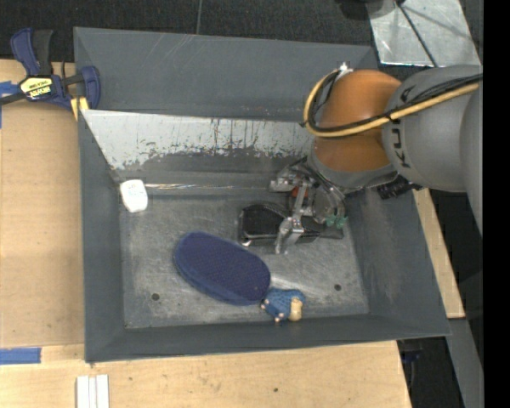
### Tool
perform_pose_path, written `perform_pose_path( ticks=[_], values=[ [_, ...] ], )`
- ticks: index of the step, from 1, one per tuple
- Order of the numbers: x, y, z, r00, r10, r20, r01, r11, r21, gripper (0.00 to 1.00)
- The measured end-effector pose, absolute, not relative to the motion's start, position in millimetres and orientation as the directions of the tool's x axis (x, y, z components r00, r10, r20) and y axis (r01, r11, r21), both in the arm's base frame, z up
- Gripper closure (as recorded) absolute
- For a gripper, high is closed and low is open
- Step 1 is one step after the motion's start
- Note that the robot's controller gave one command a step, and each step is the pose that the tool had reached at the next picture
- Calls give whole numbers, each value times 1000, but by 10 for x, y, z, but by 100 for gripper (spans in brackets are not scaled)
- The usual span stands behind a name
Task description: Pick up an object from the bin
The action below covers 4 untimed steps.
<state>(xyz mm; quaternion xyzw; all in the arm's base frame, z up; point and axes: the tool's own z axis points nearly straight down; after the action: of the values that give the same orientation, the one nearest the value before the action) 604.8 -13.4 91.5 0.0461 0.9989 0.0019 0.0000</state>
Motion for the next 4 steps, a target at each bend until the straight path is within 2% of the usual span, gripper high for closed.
perform_pose_path(
  ticks=[2, 3, 4],
  values=[
    [6082, -139, 882, -969, 248, 6, 248, 969, 1, 0],
    [6063, -33, 845, -882, 471, 5, 471, 882, -13, 0],
    [6010, -75, 763, -764, 646, 2, 646, 764, 10, 0]
  ],
)
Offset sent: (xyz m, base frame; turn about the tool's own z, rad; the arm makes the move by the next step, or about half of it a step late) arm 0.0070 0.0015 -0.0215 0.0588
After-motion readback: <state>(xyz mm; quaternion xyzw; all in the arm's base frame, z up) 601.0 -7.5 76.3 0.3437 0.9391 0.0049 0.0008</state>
